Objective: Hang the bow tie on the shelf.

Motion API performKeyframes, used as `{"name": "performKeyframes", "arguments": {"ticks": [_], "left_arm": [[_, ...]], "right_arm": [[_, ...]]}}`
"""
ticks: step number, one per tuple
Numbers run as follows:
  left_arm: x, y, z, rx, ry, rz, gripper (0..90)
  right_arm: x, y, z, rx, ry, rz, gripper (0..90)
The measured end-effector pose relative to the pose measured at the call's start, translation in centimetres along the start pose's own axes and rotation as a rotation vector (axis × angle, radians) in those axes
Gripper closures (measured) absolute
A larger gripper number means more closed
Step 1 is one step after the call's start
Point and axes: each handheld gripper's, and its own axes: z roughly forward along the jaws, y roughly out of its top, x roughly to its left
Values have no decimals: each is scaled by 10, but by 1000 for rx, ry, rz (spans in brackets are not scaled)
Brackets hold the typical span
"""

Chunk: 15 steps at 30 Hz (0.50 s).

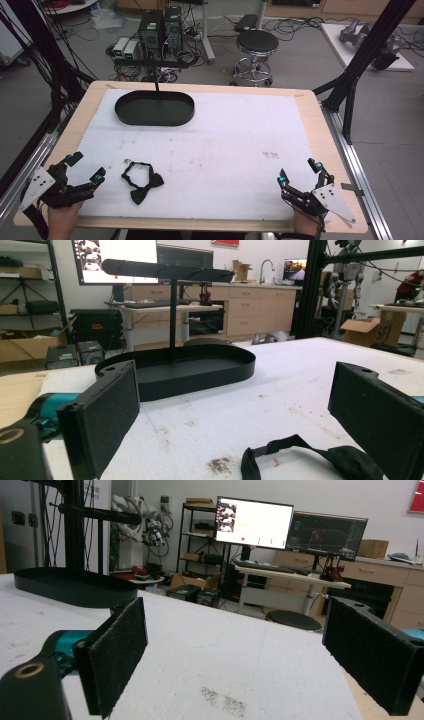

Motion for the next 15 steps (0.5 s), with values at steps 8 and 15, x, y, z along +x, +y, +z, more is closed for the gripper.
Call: {"name": "performKeyframes", "arguments": {"ticks": [8,15], "left_arm": [[-9,8,4,20,-19,28,68],[-28,18,17,107,-99,76,81]], "right_arm": [[0,-1,-1,5,4,-2,99],[-1,-2,-2,7,-3,1,99]]}}
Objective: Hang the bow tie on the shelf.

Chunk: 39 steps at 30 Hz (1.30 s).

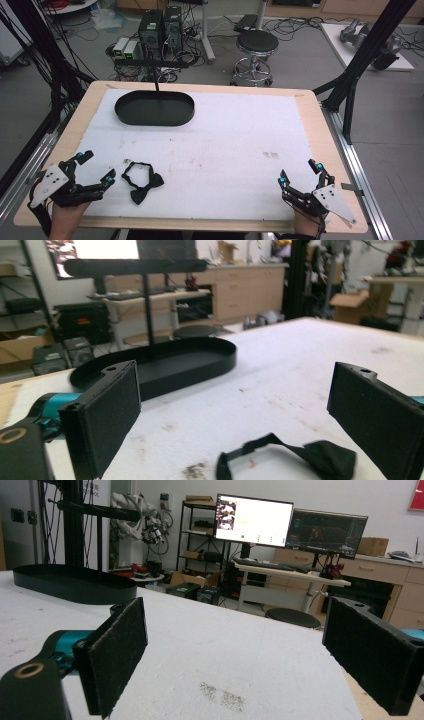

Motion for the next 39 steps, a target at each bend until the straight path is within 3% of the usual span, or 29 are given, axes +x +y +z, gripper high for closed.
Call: {"name": "performKeyframes", "arguments": {"ticks": [4,11,12,13,14,16,17,22,23,24,39], "left_arm": [[-11,4,10,86,-34,18,166],[-25,7,22,182,-108,35,249],[-28,6,25,215,-127,42,256],[-28,6,25,215,-127,42,261],[-30,4,29,254,-145,38,271],[-32,3,30,271,-148,40,281],[-34,1,34,308,-152,47,287],[-41,-6,45,396,-188,37,343],[-41,-6,45,396,-188,37,349],[-44,-9,49,442,-203,38,352],[-60,-23,66,585,-213,91,539]], "right_arm": [[1,0,1,4,2,-6,99],[1,0,0,0,2,-11,99],[0,0,0,-4,1,-16,99],[0,0,0,-3,-2,-15,99],[0,0,0,-5,-1,-14,99],[1,0,-1,-10,-1,-13,99],[1,0,0,-13,2,-16,99],[2,0,0,-8,4,-19,99],[2,0,0,-7,4,-19,99],[2,0,0,-5,3,-18,99],[2,-1,-1,-10,4,-12,99]]}}
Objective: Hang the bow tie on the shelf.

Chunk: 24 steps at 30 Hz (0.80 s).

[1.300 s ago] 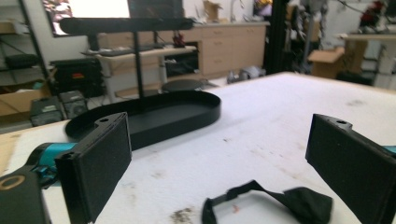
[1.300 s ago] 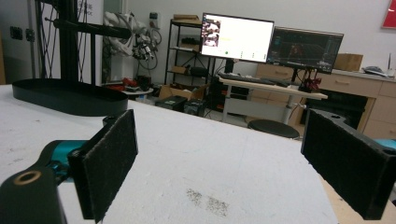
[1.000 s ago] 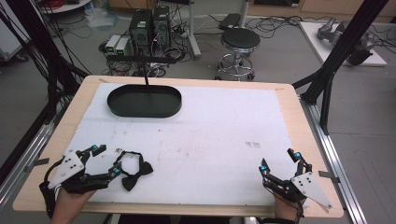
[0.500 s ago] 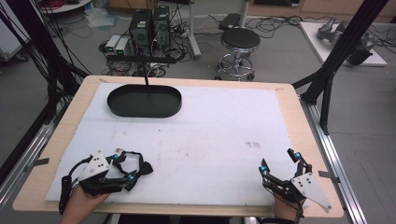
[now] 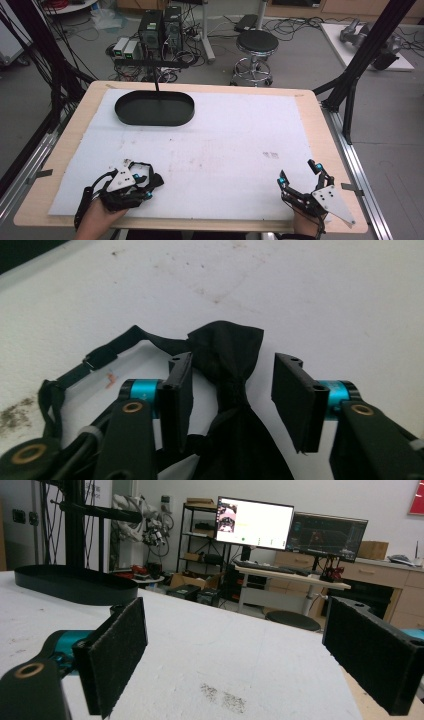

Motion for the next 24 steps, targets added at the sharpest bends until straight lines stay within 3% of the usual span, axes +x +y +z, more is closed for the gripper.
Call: {"name": "performKeyframes", "arguments": {"ticks": [6,10,18,24], "left_arm": [[-1,-1,3,23,14,5,619],[0,-2,4,42,2,-7,727],[-2,-2,3,31,10,-5,767],[0,0,-10,-89,5,4,769]], "right_arm": [[1,0,0,3,0,2,99],[1,0,0,2,0,3,99],[1,0,0,-2,0,-1,99],[1,-1,0,-1,-3,1,99]]}}
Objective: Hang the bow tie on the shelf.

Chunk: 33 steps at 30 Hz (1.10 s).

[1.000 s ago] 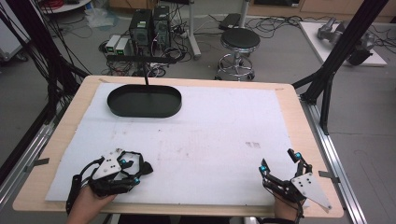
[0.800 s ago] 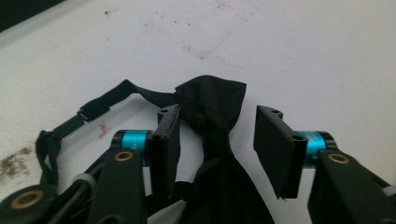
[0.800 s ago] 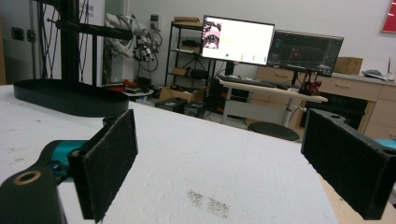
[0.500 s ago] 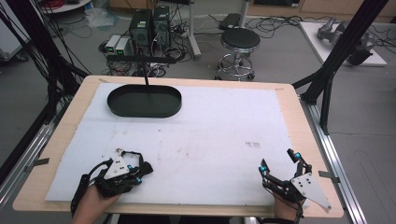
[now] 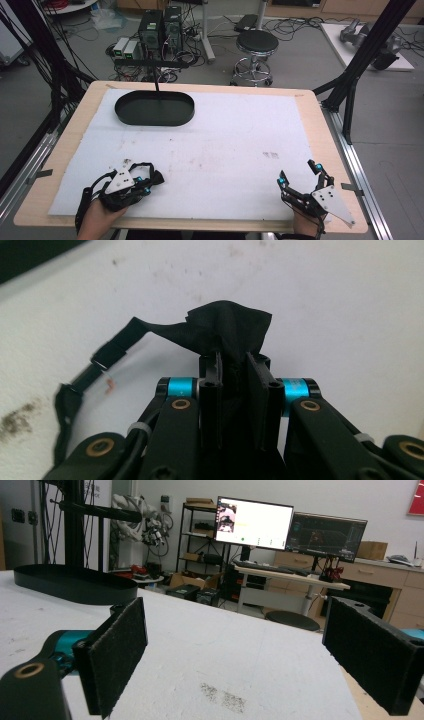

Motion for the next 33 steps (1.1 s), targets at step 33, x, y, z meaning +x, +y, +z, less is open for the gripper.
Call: {"name": "performKeyframes", "arguments": {"ticks": [33], "left_arm": [[53,65,-76,-562,419,72,769]], "right_arm": [[2,0,1,0,2,6,99]]}}
